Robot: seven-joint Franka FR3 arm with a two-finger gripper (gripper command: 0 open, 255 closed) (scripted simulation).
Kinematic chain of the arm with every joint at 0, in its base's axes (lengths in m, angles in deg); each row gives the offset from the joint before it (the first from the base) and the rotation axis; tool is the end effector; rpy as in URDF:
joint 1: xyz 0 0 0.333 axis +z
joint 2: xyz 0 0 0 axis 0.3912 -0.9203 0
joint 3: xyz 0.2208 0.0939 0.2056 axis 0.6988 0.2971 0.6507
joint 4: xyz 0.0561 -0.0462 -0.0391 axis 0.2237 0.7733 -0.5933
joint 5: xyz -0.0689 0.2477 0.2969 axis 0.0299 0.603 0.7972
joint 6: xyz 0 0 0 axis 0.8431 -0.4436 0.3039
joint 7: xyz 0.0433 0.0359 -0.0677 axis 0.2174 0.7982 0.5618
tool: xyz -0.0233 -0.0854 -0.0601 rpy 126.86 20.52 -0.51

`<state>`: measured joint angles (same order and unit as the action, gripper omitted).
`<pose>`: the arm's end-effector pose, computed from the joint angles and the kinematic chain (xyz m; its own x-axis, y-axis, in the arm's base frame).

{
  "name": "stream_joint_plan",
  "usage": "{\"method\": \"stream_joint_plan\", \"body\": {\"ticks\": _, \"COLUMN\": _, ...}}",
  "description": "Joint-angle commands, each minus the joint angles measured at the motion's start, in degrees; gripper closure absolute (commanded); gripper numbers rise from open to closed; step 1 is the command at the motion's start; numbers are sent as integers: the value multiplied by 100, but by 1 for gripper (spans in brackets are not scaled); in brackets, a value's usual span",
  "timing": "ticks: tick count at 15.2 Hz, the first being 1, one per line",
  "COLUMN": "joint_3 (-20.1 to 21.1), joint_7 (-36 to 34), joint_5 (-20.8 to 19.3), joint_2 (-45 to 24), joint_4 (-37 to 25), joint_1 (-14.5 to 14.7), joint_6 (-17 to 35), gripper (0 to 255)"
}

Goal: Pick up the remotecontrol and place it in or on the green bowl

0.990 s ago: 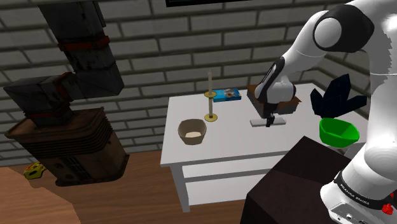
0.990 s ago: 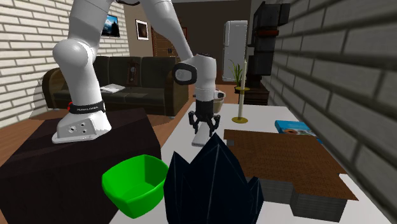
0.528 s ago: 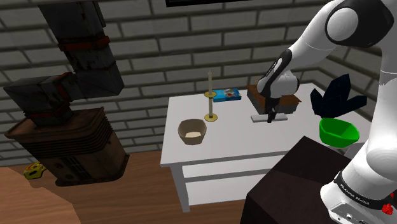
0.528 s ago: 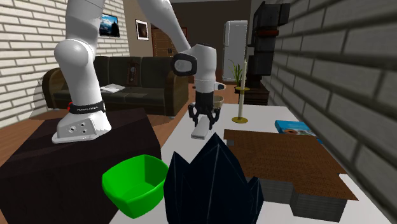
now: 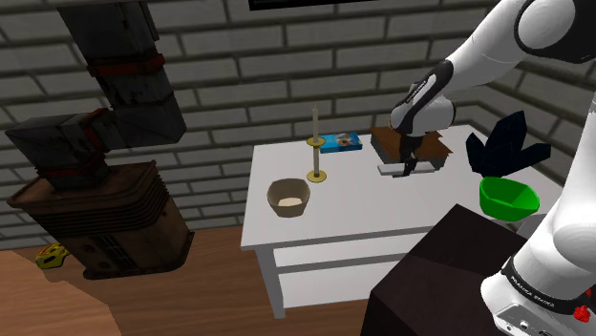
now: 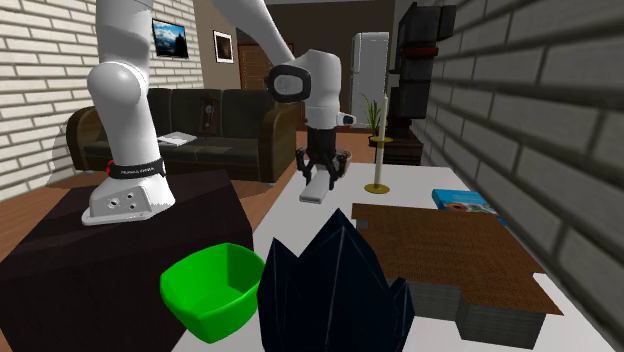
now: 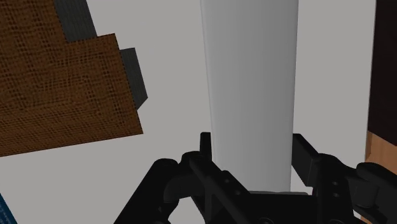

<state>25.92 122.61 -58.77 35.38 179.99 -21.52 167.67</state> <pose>0.4582 -0.2125 0.2294 0.6946 0.7194 -0.0012 0.7192 -0.6945 -0.0200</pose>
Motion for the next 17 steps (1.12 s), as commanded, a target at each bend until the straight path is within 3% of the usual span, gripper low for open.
{"method": "stream_joint_plan", "body": {"ticks": 1, "joint_3": -63, "joint_7": -104, "joint_5": -136, "joint_2": 153, "joint_4": 2, "joint_1": 51, "joint_6": -133, "gripper": 255}}
{"method": "stream_joint_plan", "body": {"ticks": 6, "joint_3": -173, "joint_7": -308, "joint_5": -424, "joint_2": 483, "joint_4": -20, "joint_1": 124, "joint_6": -441, "gripper": 255}}
{"method": "stream_joint_plan", "body": {"ticks": 17, "joint_3": -1030, "joint_7": 747, "joint_5": -1191, "joint_2": 1423, "joint_4": 1116, "joint_1": -665, "joint_6": -123, "gripper": 255}}
